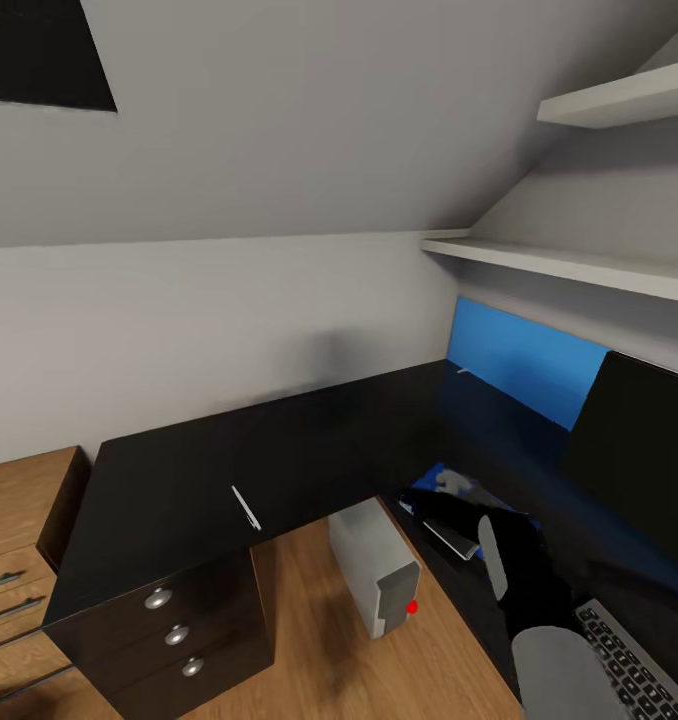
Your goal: In the bedroom, organize the workspace by keeping the computer under the desk, ensuring the monitor is on the desk, placing the keyboard on the desk next to the monitor, placing the mouse on the desk next to the keyboard, moving the folder from the swivel chair onto the desk next to the mouse, stacking the notebook on top of the folder with the pen on top of the notebook, and positioning the swivel chair next to the desk.
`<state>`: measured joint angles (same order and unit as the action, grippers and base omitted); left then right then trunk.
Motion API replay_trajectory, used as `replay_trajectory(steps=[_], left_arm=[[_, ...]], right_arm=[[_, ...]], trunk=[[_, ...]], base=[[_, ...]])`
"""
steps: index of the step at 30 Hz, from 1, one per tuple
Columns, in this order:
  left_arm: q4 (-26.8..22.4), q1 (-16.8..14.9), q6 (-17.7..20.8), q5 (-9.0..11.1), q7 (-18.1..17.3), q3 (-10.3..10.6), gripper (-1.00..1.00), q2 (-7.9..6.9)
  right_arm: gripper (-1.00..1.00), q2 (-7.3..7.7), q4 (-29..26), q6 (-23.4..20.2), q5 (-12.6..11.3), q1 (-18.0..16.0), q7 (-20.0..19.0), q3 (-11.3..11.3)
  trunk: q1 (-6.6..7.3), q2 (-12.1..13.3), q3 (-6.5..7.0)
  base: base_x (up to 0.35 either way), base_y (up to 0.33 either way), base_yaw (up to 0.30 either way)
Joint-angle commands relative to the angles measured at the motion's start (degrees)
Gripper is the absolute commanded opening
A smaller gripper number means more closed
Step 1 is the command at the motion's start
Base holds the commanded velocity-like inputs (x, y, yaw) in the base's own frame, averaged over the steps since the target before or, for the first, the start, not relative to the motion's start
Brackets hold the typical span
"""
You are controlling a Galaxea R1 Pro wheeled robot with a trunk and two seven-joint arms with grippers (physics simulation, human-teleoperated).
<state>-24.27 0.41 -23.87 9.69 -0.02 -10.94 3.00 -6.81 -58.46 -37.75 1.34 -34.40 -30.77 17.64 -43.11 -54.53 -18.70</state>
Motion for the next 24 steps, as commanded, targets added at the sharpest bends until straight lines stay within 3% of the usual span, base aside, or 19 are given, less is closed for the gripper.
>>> replay_trajectory(steps=[1, 7, 12, 15, 24], left_arm=[[-0.1, 0.0, 0.0, 0.3, 0.0, 0.0, 1.00, 0.01], [-0.1, 0.0, 0.0, 0.3, 0.0, 0.0, 1.00, -0.01], [0.0, 0.0, 0.0, 0.3, 0.0, -0.1, 1.00, -0.02], [0.0, 0.0, 0.0, 0.3, 0.0, -0.1, 1.00, -0.02], [0.0, 0.0, 0.0, 0.3, 0.0, -0.1, 1.00, -0.02]], right_arm=[[1.00, -0.48, -0.1, 0.4, 0.4, -0.1, 0.8, -0.9], [1.00, -2.79, -0.4, 4.6, 1.1, -0.1, 10.7, -8.8], [1.00, -3.19, 0.2, 8.6, 0.9, -0.1, 20.2, -11.7], [1.00, -3.19, 0.5, 9.3, 0.9, 0.0, 21.4, -13.1], [1.00, -3.19, 0.3, 9.7, 1.3, 1.1, 18.9, -14.2]], trunk=[[-0.01, 0.0, -0.06], [-0.01, 0.0, -0.06], [-0.01, 0.0, -0.06], [-0.01, 0.0, -0.06], [-0.01, 0.0, -0.10]], base=[[0.000, 0.000, 0.000], [0.000, 0.000, 0.000], [0.000, 0.000, 0.000], [0.000, 0.000, 0.000], [0.000, 0.000, 0.057]])
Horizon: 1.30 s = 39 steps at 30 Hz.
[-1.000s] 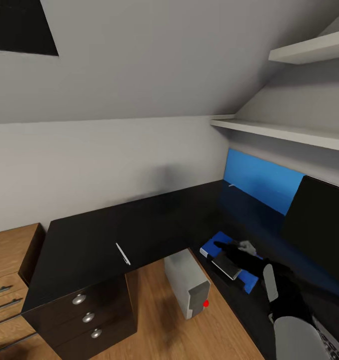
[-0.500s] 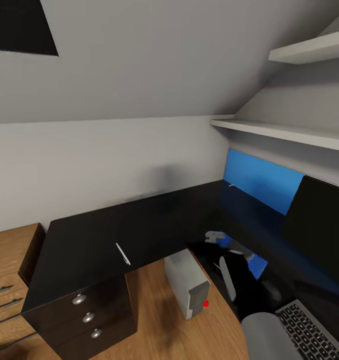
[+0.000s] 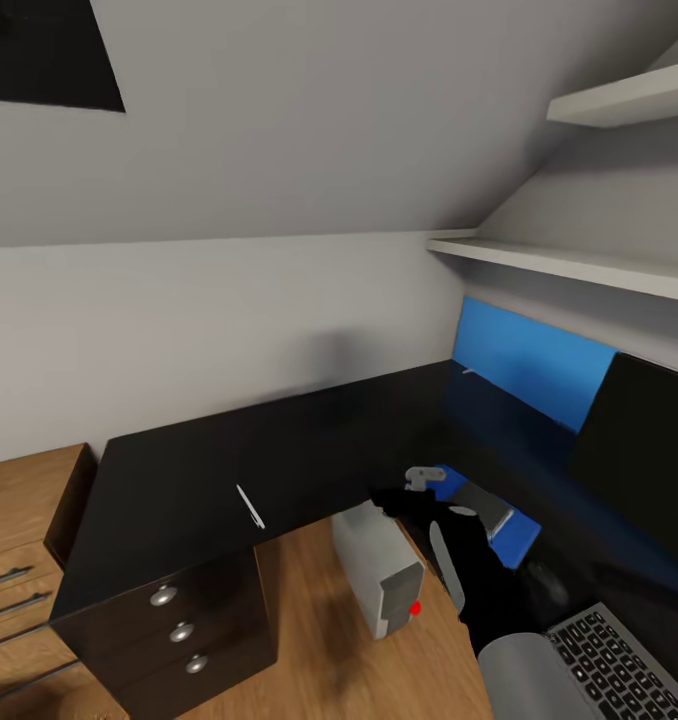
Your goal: In the bedroom, organize the workspace by keeping the computer under the desk, ensuring the monitor is on the desk, placing the keyboard on the desk next to the monitor, placing the mouse on the desk next to the keyboard, moving the folder from the swivel chair onto the desk next to the mouse, stacking the notebook on top of the folder with the pen on top of the notebook, and positioning the swivel chair next to the desk.
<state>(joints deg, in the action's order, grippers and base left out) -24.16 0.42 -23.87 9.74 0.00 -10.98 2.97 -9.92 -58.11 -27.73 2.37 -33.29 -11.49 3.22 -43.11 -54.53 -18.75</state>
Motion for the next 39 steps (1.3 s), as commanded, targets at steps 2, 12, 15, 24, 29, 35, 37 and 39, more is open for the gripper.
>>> replay_trajectory(steps=[2, 12, 15, 24, 29, 35, 37, 39], left_arm=[[-0.1, 0.0, 0.0, 0.3, 0.0, 0.0, 1.00, 0.02], [-0.1, 0.0, 0.0, 0.3, 0.1, 0.0, 1.00, 0.02], [-0.1, 0.0, 0.0, 0.3, 0.1, 0.0, 1.00, 0.02], [-0.1, 0.0, 0.0, 0.3, 0.1, 0.0, 1.00, 0.02], [-0.1, 0.0, 0.0, 0.3, 0.1, 0.0, 1.00, 0.02], [-0.1, 0.0, 0.0, 0.3, 0.1, 0.0, 1.00, 0.02], [-0.1, 0.0, 0.0, 0.3, 0.1, 0.0, 1.00, 0.02], [-0.1, 0.0, 0.0, 0.3, 0.1, 0.0, 1.00, 0.02]], right_arm=[[1.00, -0.07, 0.0, -0.2, 0.3, 0.0, 1.0, 0.2], [1.00, -0.07, 0.2, 6.4, 0.4, 1.8, 9.5, -5.3], [1.00, -0.07, 0.3, 7.1, 0.4, 2.0, 10.5, -6.0], [1.00, -0.07, 0.3, 7.5, 0.4, 2.1, 11.0, -6.6], [1.00, -0.07, 0.3, 7.6, 0.4, 2.5, 11.1, -7.4], [1.00, -0.07, 0.3, 7.6, 0.4, 2.9, 11.1, -8.9], [1.00, -0.07, 0.3, 7.6, 0.4, 2.9, 11.1, -9.0], [1.00, -0.07, 0.3, 7.6, 0.4, 2.9, 11.1, -9.1]], trunk=[[-0.01, 0.0, -0.07], [-0.01, 0.0, -0.26], [-0.01, 0.0, -0.38], [-0.01, 0.0, -0.72], [-0.01, 0.0, -0.91], [-0.01, 0.0, -1.13], [-0.01, 0.0, -1.20], [-0.01, 0.0, -1.28]], base=[[0.000, 0.000, 0.220], [0.000, 0.000, 0.263], [0.000, 0.000, 0.263], [0.000, 0.000, 0.262], [0.000, 0.000, 0.262], [0.000, 0.000, 0.262], [0.000, 0.000, 0.262], [0.000, 0.000, 0.262]])
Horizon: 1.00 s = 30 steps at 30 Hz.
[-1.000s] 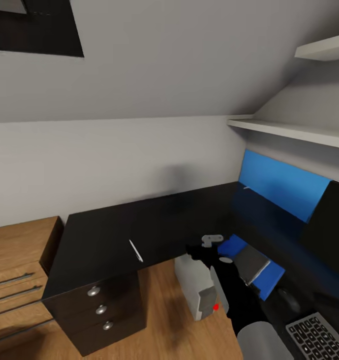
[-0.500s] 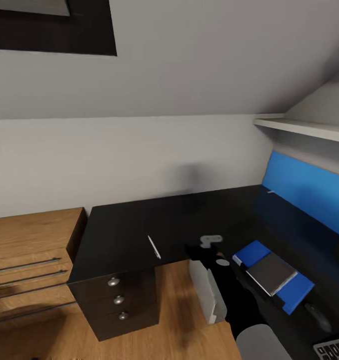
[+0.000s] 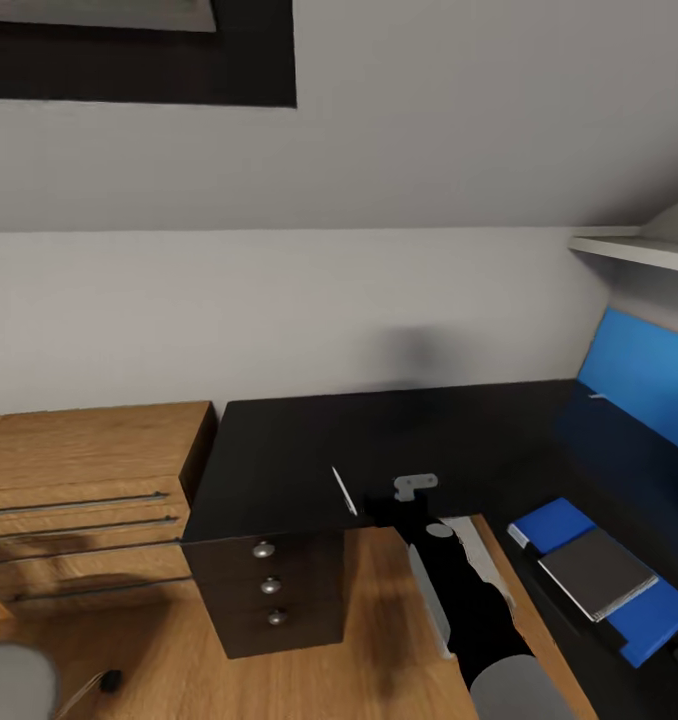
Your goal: In the bedroom, organize the workspace by keeping the computer under the desk, ensuring the monitor is on the desk, placing the keyboard on the desk next to the monitor, placing the mouse on the desk next to the keyboard, moving the folder from the swivel chair onto the desk next to the mouse, stacking the notebook on top of the folder with the pen on top of the notebook, and positioning the swivel chair next to the desk.
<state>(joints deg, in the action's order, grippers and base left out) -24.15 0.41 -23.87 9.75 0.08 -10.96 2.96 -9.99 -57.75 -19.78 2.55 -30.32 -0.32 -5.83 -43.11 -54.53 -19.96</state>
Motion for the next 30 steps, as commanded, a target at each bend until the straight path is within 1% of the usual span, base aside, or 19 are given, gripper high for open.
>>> replay_trajectory(steps=[1, 22, 26, 30], left_arm=[[-0.1, 0.0, 0.0, 0.3, 0.0, 0.0, 1.00, 0.02], [-0.1, 0.0, 0.0, 0.3, -0.1, 0.0, 1.00, 0.02], [-0.1, 0.0, -0.1, 0.2, -0.1, 0.0, 1.00, -0.04], [-0.1, 0.0, -0.1, 0.2, -0.2, 0.1, 1.00, -0.12]], right_arm=[[1.00, -0.01, -0.1, -0.3, 0.3, 0.0, 0.0, -0.1], [1.00, -0.01, -0.4, -0.3, 0.3, 0.7, 0.0, -0.1], [1.00, -0.01, -0.5, -0.4, 0.4, 0.7, -0.1, -0.1], [1.00, -0.01, -0.5, -0.4, 0.5, 0.7, -0.1, -0.1]], trunk=[[-0.01, 0.0, -0.09], [-0.01, 0.0, -0.86], [-0.01, 0.0, -0.93], [-0.01, 0.0, -0.95]], base=[[0.000, 0.000, 0.262], [0.000, 0.000, 0.262], [0.092, 0.000, 0.126], [0.267, 0.000, 0.031]])
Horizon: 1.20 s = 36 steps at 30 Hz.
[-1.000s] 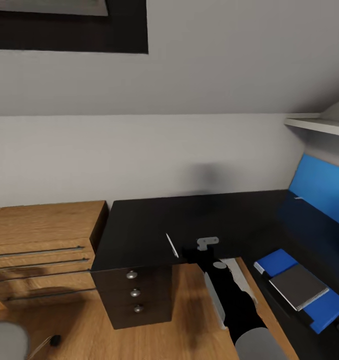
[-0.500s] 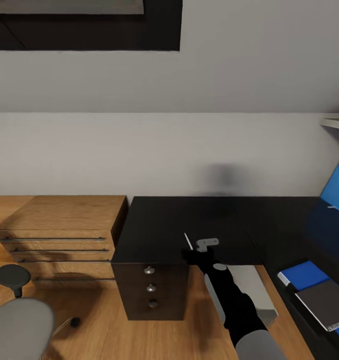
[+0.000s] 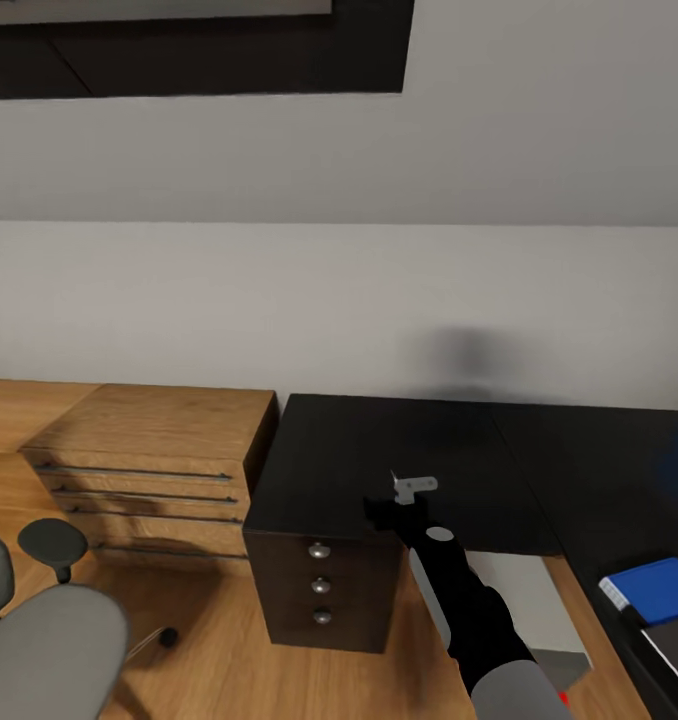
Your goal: In the bedroom, organize the workspace by keeping the computer under the desk, ensuring the monitor is on the desk, placing the keyboard on the desk next to the monitor, placing the mouse on the desk next to the keyboard, moving the folder from the swivel chair onto the desk next to the mouse, stacking the notebook on top of the folder with the pen on top of the notebook, and positioning the swivel chair next to the desk.
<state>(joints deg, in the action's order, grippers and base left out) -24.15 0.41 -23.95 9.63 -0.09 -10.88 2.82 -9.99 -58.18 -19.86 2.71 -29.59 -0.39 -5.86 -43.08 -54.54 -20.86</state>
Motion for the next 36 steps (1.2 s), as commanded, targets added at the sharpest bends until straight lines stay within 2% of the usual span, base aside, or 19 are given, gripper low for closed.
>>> replay_trajectory(steps=[1, 7, 28, 30, 32, 34, 35, 36], left_arm=[[-0.1, 0.0, 0.0, 0.3, 0.0, 0.0, 1.00, 0.01], [-0.1, 0.0, 0.0, 0.2, 0.0, 0.2, 1.00, 0.04], [-0.1, 0.0, 0.1, 0.2, 0.2, 0.3, 1.00, 0.14], [-0.1, 0.0, 0.1, 0.2, 0.3, 0.3, 1.00, 0.14], [-0.1, 0.0, 0.1, 0.2, 0.3, 0.3, 1.00, 0.13], [-0.1, 0.0, 0.1, 0.2, 0.3, 0.3, 1.00, 0.15], [-0.1, 0.0, 0.1, 0.2, 0.3, 0.3, 1.00, 0.17], [-0.1, 0.0, 0.1, 0.2, 0.2, 0.3, 1.00, 0.20]], right_arm=[[1.00, -0.01, -0.1, -0.3, 0.3, 0.0, 0.0, 0.0], [1.00, -0.01, 0.0, -0.1, 0.3, 0.0, -0.2, 0.0], [1.00, -0.01, 0.0, -0.5, 0.4, 0.0, 0.1, 0.2], [1.00, -0.01, 0.1, -1.7, 0.3, -0.1, 1.1, 0.2], [1.00, -0.01, 0.1, -4.7, 0.3, -0.2, 2.9, 0.2], [1.00, -0.01, 0.2, -10.5, 0.2, -1.0, 5.5, 0.2], [1.00, -0.01, 0.3, -12.0, 0.2, -1.6, 6.0, 0.2], [1.00, -0.01, 0.4, -14.6, 0.1, -3.3, 6.9, 0.3]], trunk=[[-0.04, 0.0, -0.06], [-0.04, 0.0, -0.06], [-0.04, 0.0, -0.06], [-0.04, 0.0, -0.06], [-0.48, -0.8, -0.42], [-0.92, -1.6, -0.78], [-1.14, -2.0, -0.96], [-1.36, -2.4, -1.14]], base=[[0.307, 0.000, 0.013], [0.186, 0.000, 0.004], [0.008, 0.000, 0.000], [0.000, 0.000, 0.000], [0.000, 0.000, 0.000], [0.000, 0.000, 0.000], [0.000, 0.000, 0.000], [0.000, 0.000, 0.000]])
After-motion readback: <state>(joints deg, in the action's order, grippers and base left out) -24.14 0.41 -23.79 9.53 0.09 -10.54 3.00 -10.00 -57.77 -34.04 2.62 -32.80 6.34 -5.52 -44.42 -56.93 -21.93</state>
